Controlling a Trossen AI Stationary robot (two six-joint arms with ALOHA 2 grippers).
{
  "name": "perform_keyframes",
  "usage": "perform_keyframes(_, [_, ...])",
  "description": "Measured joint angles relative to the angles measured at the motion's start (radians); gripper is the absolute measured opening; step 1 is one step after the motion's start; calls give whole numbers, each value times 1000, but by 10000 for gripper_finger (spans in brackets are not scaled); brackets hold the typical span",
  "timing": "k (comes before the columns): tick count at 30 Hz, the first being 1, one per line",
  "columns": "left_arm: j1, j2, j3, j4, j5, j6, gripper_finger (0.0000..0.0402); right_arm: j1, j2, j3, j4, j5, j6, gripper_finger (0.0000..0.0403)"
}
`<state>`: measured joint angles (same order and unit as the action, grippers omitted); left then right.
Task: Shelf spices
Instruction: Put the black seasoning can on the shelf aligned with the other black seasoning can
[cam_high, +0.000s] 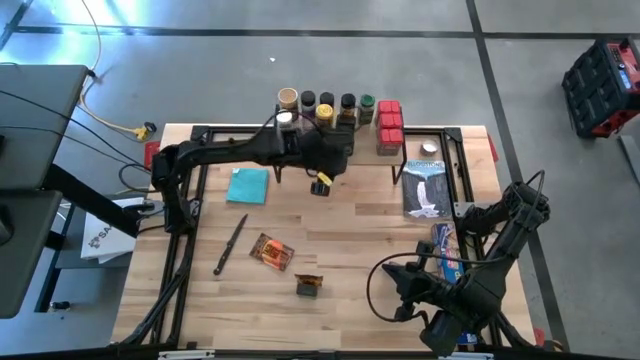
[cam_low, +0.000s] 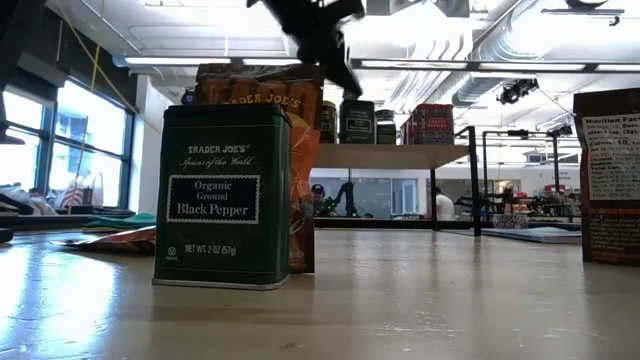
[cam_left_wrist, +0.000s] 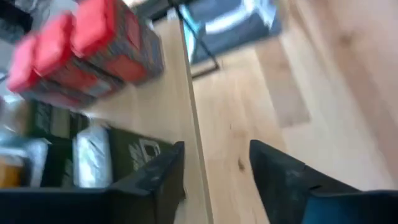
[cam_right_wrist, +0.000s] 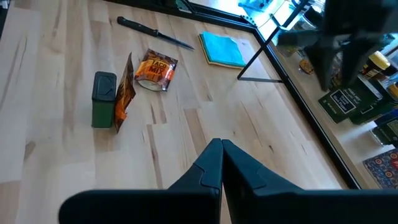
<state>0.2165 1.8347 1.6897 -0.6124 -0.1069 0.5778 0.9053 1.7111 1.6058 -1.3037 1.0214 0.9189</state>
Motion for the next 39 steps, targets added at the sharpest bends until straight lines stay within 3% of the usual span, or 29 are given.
perform_keyframes(8, [14,0,-144,171,-108,1,62,0,0,0,0,21,-3,0])
perform_keyframes(15, [64,8,-187,275,-109,2,7,0,0,0,0,25,-2,0])
perform_keyframes(31, [98,28,-187,353,-141,-35,3,0,0,0,1,25,0,0])
perform_keyframes(39, [52,28,-187,356,-124,-94,3,0,0,0,1,25,-1,0])
